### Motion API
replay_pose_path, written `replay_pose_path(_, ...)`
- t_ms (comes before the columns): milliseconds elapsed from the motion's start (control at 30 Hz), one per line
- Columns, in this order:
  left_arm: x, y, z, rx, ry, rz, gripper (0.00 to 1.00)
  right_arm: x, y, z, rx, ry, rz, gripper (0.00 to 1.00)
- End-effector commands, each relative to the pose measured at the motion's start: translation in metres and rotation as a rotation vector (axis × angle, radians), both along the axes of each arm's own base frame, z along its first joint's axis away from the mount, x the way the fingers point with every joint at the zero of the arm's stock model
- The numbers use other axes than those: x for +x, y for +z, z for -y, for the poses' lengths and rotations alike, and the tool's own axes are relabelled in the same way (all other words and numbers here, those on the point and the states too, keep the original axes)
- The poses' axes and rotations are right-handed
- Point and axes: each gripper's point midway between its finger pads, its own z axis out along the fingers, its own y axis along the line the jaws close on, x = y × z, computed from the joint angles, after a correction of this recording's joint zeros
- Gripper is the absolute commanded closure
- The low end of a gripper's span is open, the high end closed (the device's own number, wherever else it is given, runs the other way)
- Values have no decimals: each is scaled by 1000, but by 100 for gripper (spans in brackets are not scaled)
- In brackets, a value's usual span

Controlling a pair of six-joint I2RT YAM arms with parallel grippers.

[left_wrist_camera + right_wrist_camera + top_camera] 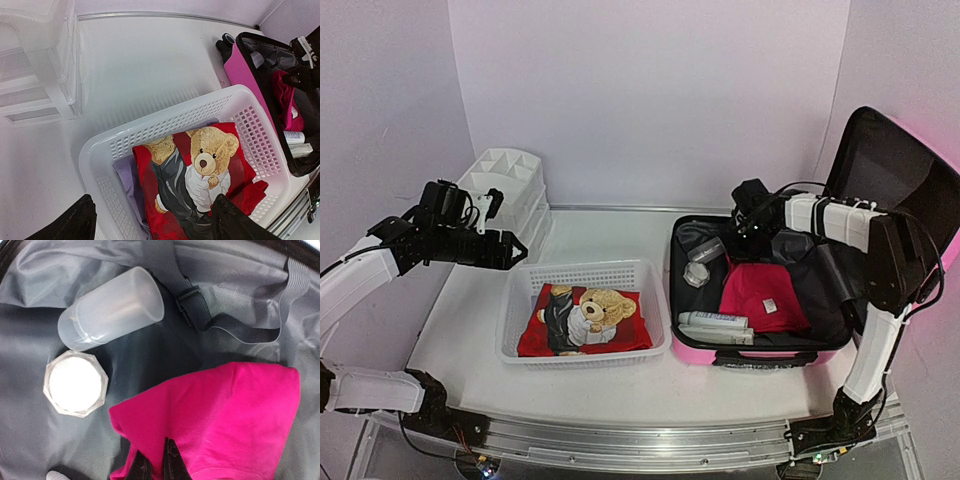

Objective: Open, take out, and arrange the luggage

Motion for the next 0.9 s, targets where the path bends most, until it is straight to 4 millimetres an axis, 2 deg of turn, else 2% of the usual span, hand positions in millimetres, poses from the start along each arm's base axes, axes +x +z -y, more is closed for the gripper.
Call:
replay_pose_path(0, 6, 20, 2, -16, -4, 67, 21, 15, 37, -18, 209, 33, 131, 100)
replay_pose_path(133, 6, 19, 3, -16, -4, 64, 21, 18, 40, -12, 250, 9, 145, 100)
replay_pose_path(300, 6, 20, 3, -18, -5, 63, 21, 23, 36, -22, 280, 45, 136, 100)
replay_pose_path(667, 5, 18, 3, -17, -7, 63, 21, 40, 8, -27, 288, 30, 106, 100)
replay_pose_path(733, 5, 18, 3, -17, -7, 62, 21, 43, 2, -27, 283, 23, 96, 92)
replay_pose_path(800, 6, 16, 3, -14, -7, 58, 21, 45, -3, -26, 268, 8, 74, 76)
replay_pose_path(867, 6, 15, 2, -8, -3, 56, 21, 43, -4, -20, 236, -26, 36, 64)
